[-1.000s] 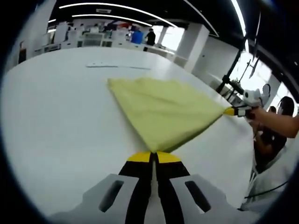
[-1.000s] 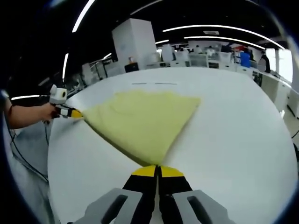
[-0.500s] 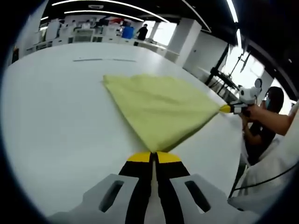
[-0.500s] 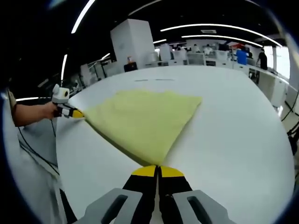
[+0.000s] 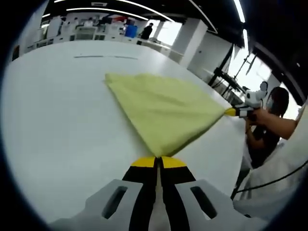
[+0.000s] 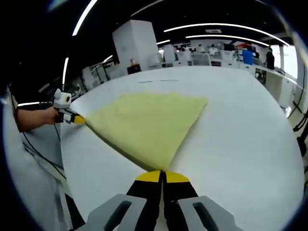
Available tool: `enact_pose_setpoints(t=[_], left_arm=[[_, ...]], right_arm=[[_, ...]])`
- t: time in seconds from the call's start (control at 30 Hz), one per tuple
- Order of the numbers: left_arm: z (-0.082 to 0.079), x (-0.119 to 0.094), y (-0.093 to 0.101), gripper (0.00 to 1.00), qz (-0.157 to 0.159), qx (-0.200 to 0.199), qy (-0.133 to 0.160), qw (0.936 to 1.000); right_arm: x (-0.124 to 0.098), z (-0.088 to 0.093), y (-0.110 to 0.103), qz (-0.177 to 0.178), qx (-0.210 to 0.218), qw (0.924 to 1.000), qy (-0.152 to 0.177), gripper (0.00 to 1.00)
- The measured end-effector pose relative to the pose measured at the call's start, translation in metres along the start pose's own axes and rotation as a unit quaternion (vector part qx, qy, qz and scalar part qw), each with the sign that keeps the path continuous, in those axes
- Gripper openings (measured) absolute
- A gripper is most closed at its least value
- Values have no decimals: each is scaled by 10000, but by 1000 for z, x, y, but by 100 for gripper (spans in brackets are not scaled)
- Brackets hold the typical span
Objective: Fold the garment on the visible template until the final outline fits inside the template.
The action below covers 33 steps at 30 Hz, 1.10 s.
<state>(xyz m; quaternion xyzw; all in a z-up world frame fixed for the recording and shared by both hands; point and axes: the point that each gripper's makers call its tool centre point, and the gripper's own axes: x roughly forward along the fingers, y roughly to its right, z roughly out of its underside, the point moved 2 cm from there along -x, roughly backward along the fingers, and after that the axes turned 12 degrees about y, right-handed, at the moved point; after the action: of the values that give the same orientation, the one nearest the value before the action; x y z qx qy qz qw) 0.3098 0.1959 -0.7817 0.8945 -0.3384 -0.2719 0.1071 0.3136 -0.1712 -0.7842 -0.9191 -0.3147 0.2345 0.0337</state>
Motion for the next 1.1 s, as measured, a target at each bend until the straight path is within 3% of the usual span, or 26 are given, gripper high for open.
enact_pose_setpoints(t=[0.47,0.7,1.1], left_arm=[[-15,-13,4,0,11,-29,252,9997],[-25,-29,9,4,42,-63,425,9991],[-40,-56,30,14,55,95,517,9986]], right_arm=[[-9,-9,-2,-11,-16,9999,132,0],[-21,-21,-6,-45,3,9996,276,12],[-41,-32,-17,-144,-59,9995,290,42]])
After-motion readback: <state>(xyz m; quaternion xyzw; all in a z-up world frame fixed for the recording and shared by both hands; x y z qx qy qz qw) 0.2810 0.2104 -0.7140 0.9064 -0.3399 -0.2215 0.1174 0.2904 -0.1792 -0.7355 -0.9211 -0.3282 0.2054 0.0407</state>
